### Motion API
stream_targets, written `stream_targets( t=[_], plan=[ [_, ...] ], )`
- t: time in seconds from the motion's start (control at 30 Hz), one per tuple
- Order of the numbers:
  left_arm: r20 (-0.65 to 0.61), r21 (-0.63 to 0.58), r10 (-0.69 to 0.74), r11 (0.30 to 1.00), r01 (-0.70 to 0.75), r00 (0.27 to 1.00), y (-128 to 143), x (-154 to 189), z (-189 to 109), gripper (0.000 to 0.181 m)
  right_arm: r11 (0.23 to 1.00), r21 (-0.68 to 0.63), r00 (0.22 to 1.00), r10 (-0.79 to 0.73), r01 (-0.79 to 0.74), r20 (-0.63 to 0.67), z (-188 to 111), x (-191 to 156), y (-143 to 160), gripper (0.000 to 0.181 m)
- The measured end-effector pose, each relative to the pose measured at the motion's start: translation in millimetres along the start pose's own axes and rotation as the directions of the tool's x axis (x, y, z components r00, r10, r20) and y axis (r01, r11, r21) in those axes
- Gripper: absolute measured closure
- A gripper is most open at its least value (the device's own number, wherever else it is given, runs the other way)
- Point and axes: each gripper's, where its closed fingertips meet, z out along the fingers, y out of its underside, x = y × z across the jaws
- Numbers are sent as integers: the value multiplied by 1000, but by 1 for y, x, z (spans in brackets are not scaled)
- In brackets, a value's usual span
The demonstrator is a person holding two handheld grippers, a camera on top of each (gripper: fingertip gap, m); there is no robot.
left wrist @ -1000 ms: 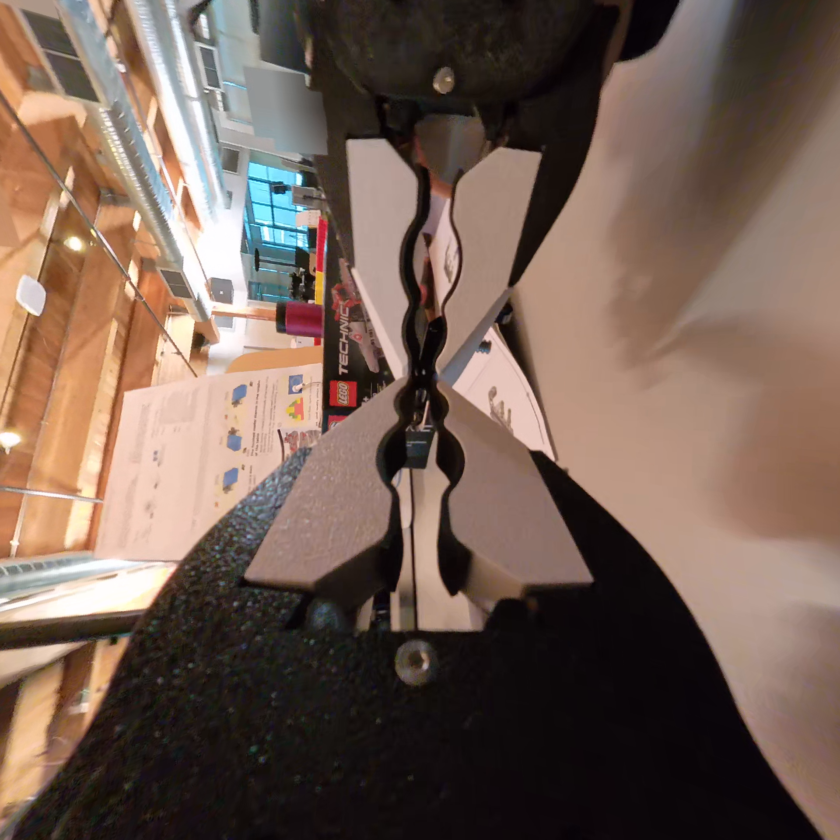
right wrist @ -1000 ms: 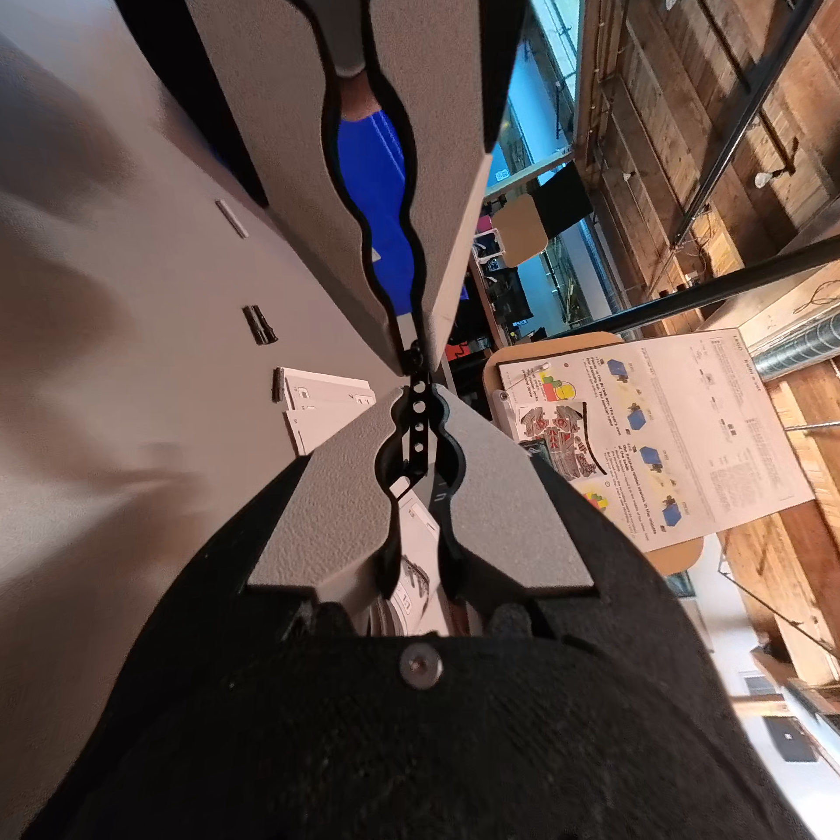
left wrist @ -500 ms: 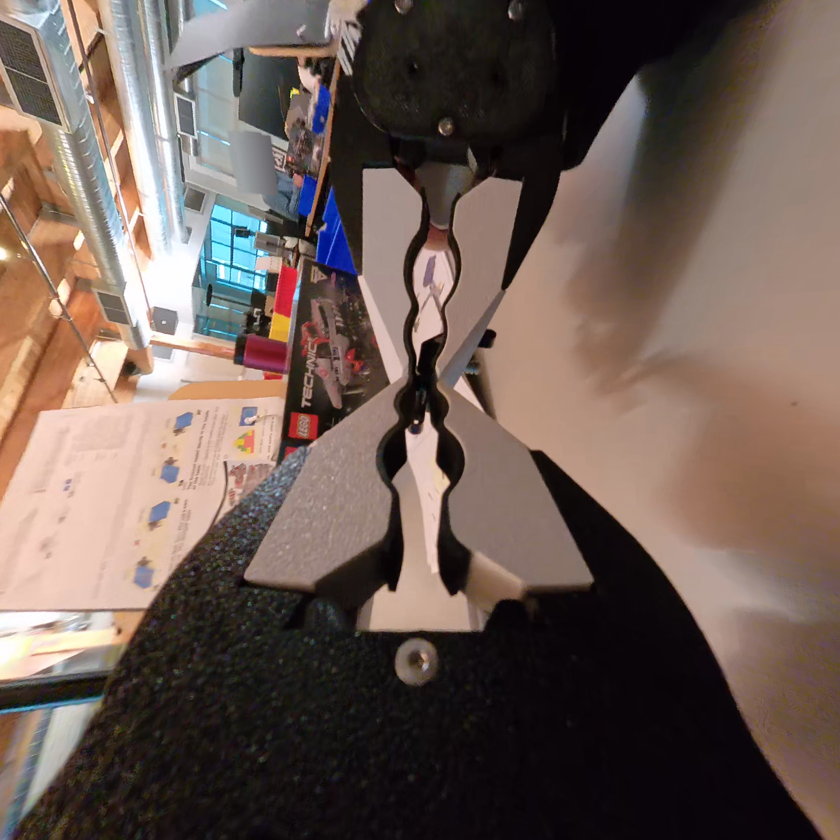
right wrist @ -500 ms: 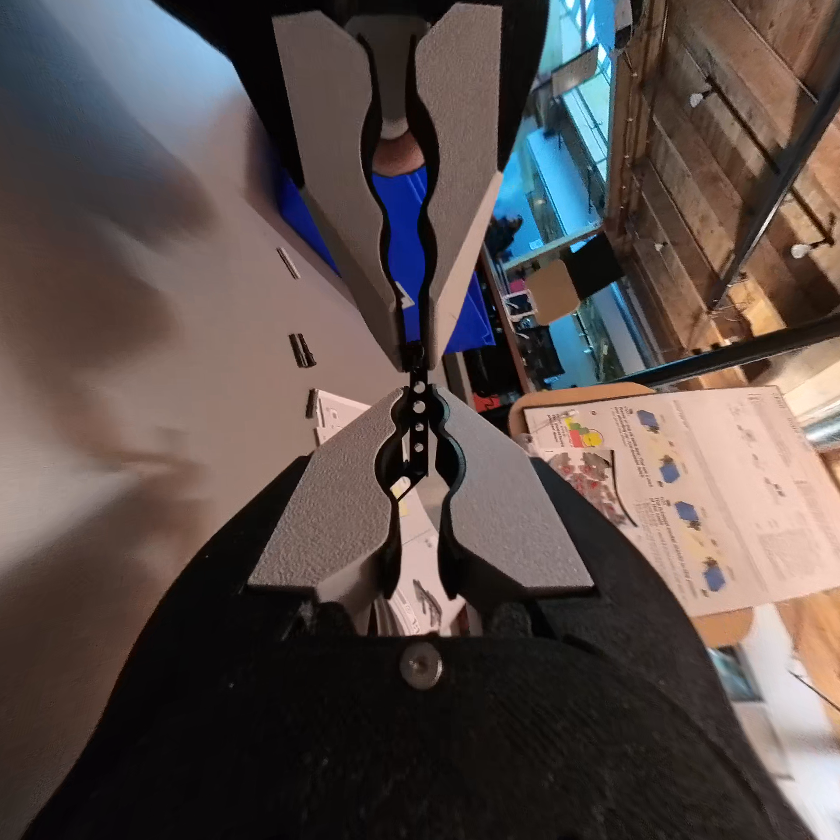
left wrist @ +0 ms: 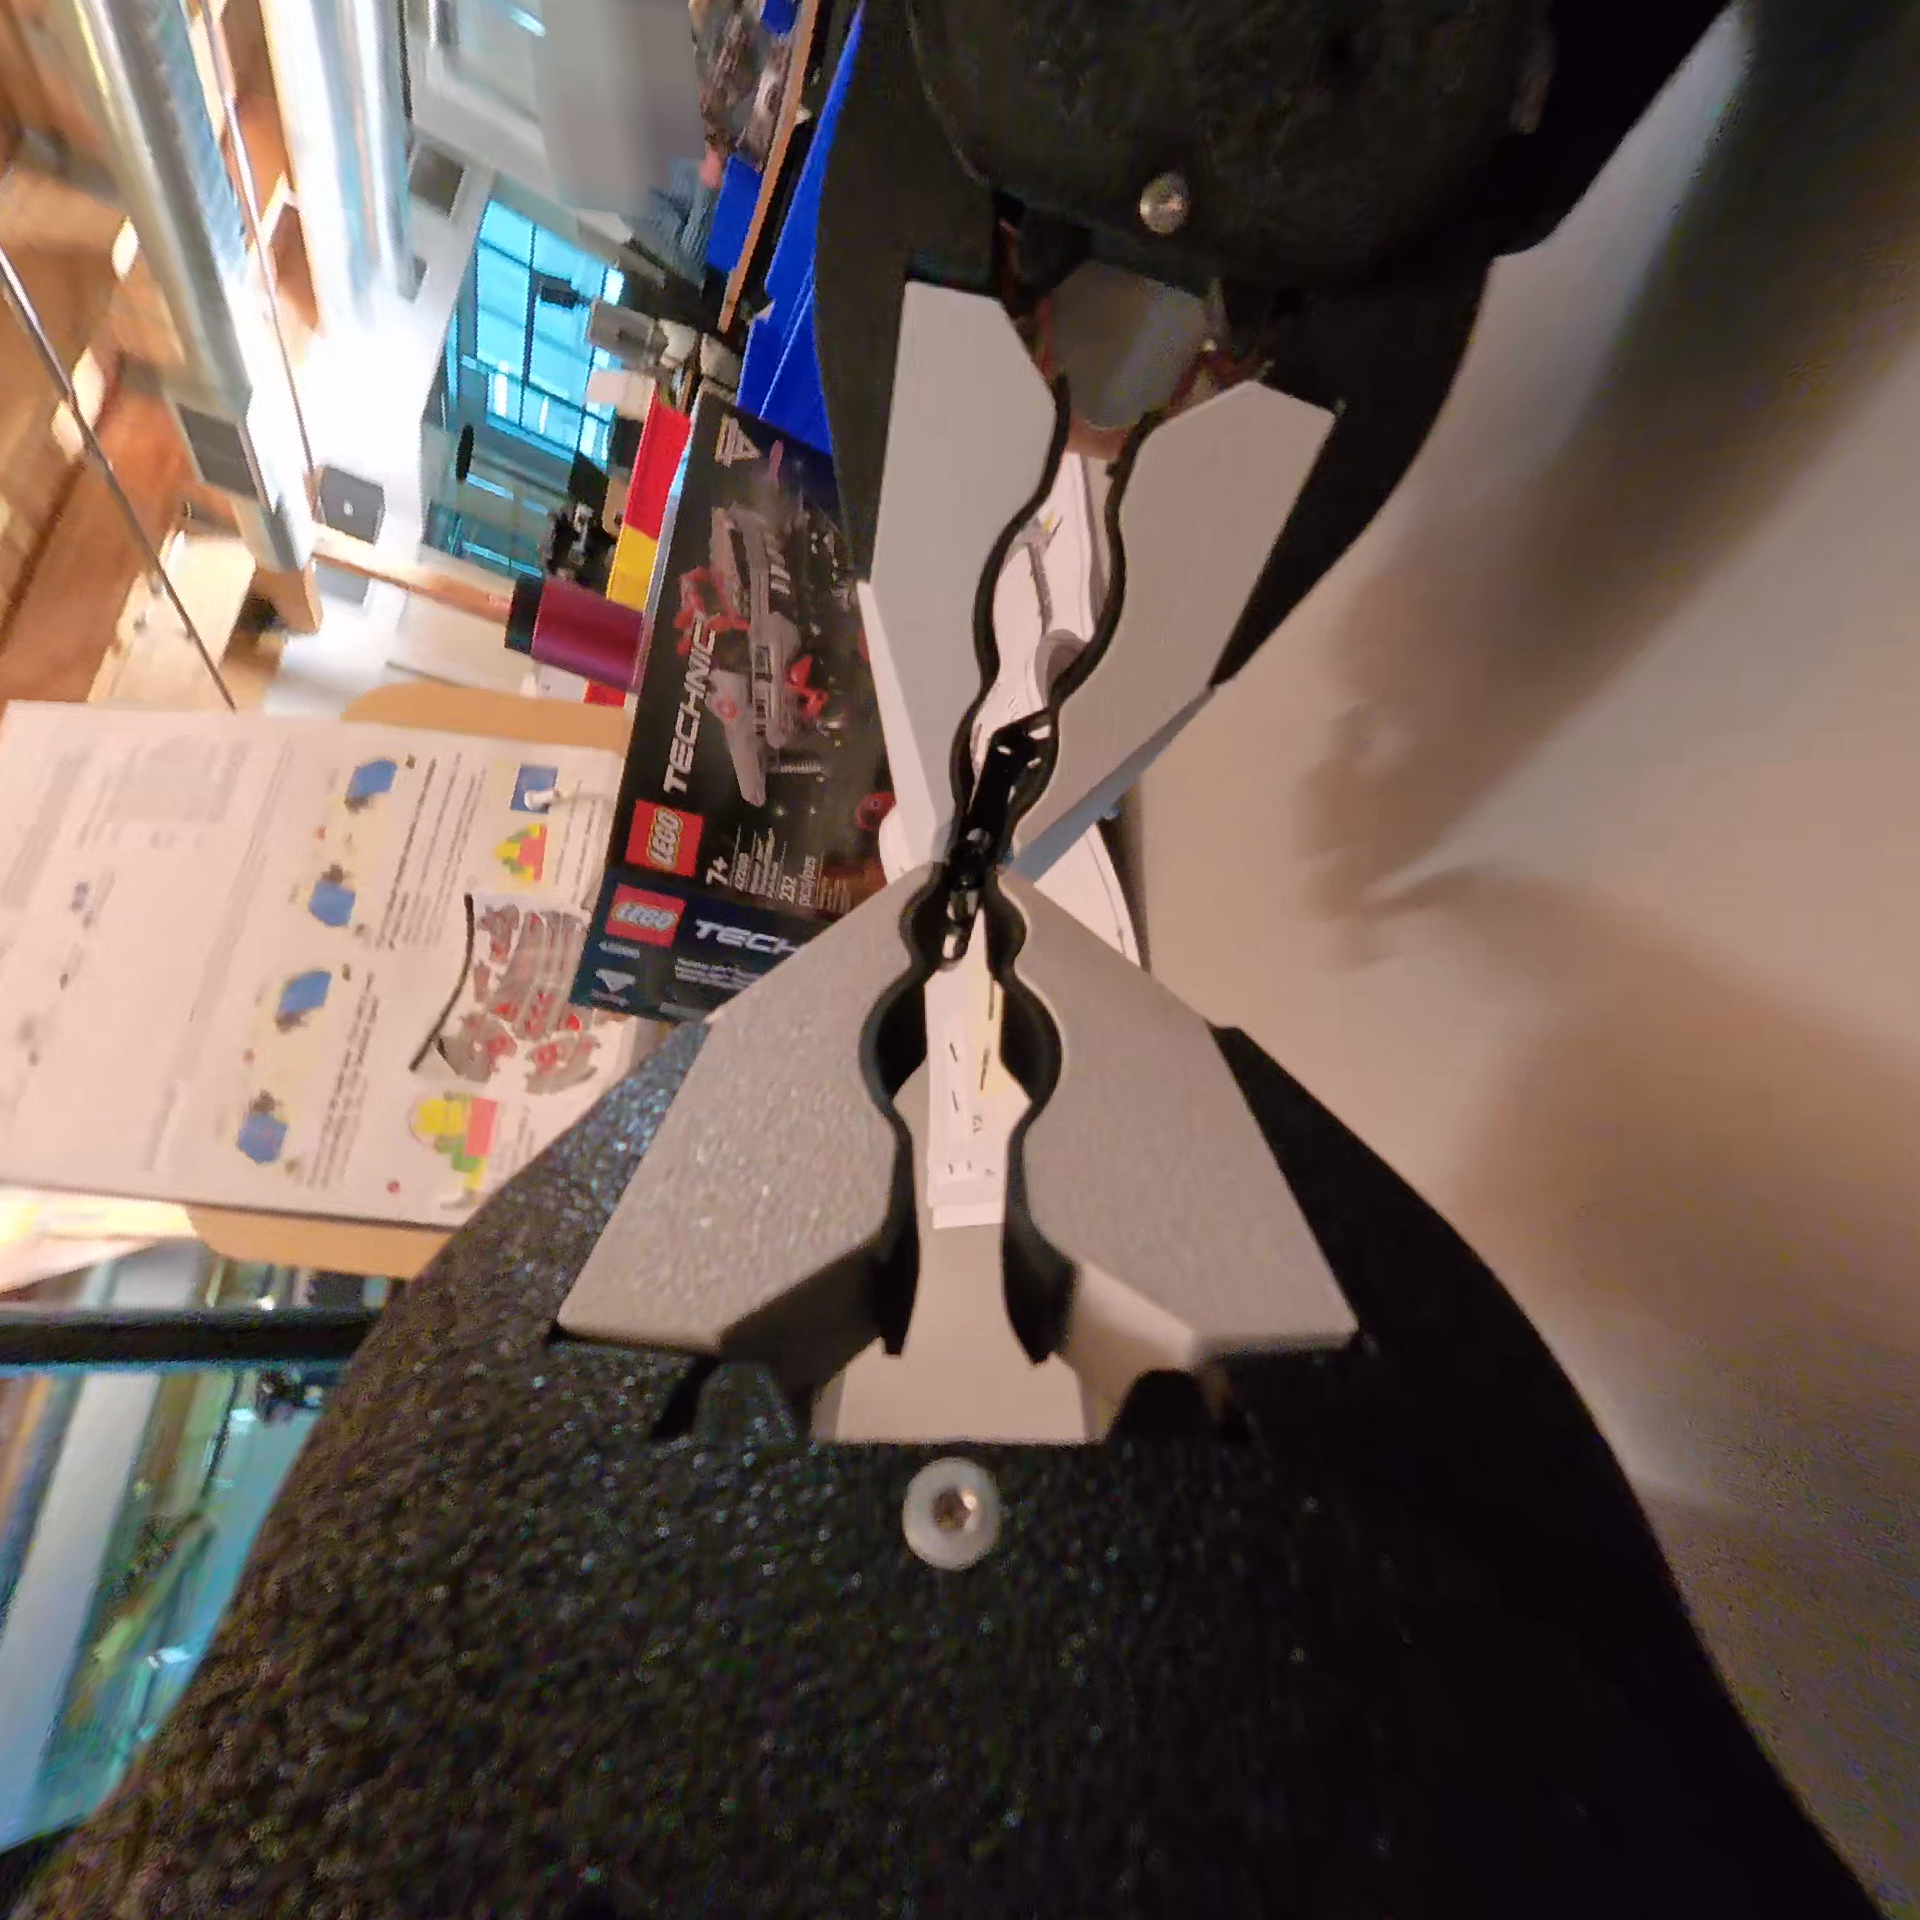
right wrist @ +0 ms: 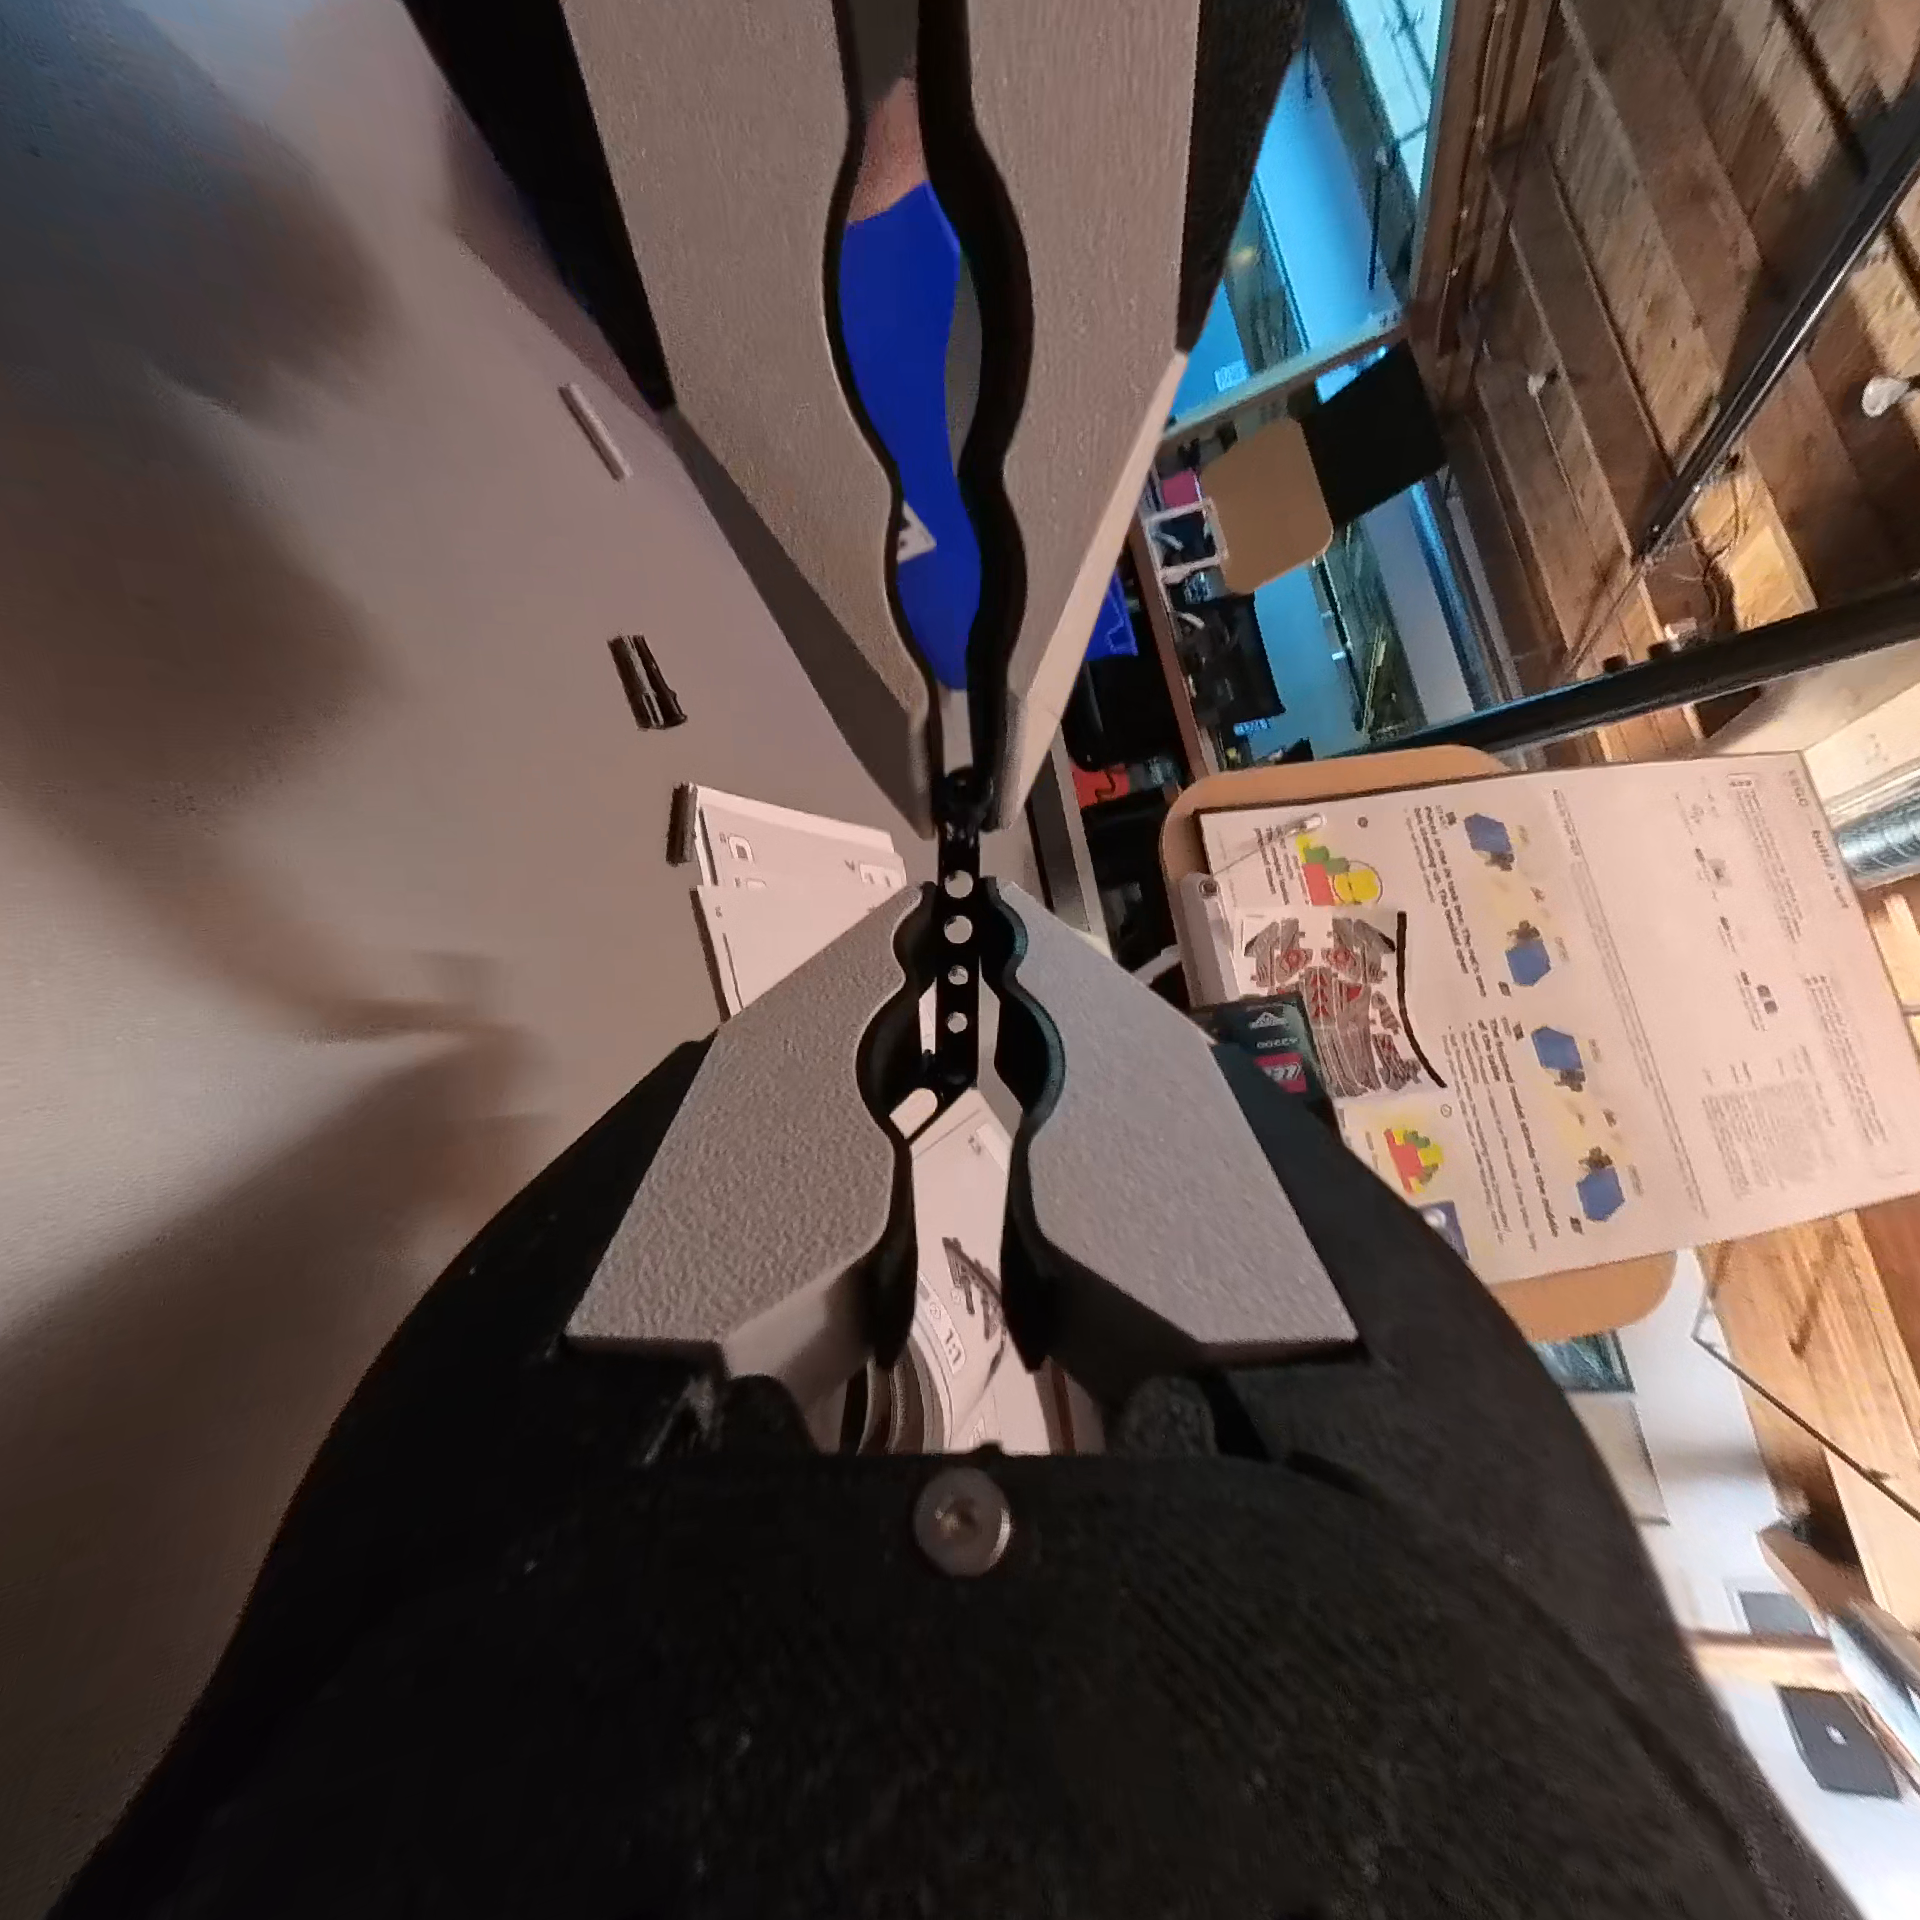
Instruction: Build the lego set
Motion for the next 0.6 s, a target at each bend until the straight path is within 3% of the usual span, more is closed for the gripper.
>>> stream_targets(
  t=[0.17,0.3,0.4,0.5,0.6],
  plan=[
    [50,-15,-207,978,208,977,9,-1,12,177,995,-101,1000,-3,2,-9,6,-1,15,177],
    [10,-46,-316,948,316,949,17,8,18,177,989,-147,999,-7,12,33,7,-5,27,177],
    [-143,-138,-436,898,418,889,23,37,22,177,981,-192,998,-9,21,65,5,-3,43,177],
    [-319,-227,-553,833,505,770,22,74,23,177,986,-163,994,-15,33,112,1,-8,42,177],
    [-357,-242,-605,796,555,712,21,85,24,177,984,-173,992,-19,41,126,1,-10,45,176]
  ],
)
